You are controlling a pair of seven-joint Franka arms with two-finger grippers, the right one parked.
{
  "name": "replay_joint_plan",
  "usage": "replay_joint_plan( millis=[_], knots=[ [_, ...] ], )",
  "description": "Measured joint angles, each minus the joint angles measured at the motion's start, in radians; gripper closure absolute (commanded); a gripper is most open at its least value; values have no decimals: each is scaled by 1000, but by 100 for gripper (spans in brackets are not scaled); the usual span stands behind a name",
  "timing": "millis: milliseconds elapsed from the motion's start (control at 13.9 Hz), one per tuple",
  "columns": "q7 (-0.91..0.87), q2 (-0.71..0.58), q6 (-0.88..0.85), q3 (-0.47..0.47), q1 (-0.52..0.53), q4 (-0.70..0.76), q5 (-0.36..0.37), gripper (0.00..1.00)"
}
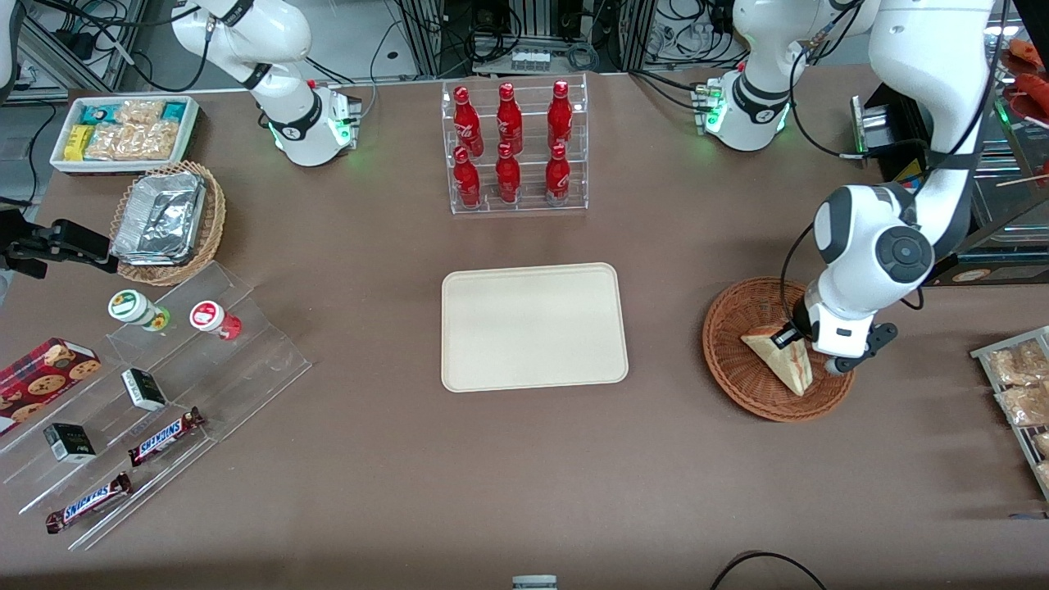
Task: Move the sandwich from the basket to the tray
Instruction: 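Close the left gripper on the sandwich and lift it from the basket, then carry the held sandwich with the left gripper over the cream tray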
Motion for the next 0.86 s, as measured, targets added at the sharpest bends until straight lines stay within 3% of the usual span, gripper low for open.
replay_joint_plan(
  millis=[432,864],
  knots=[
    [16,-32,-443,-70,-83,375,42,100],
    [3,58,-491,-90,-329,503,41,100]
  ],
)
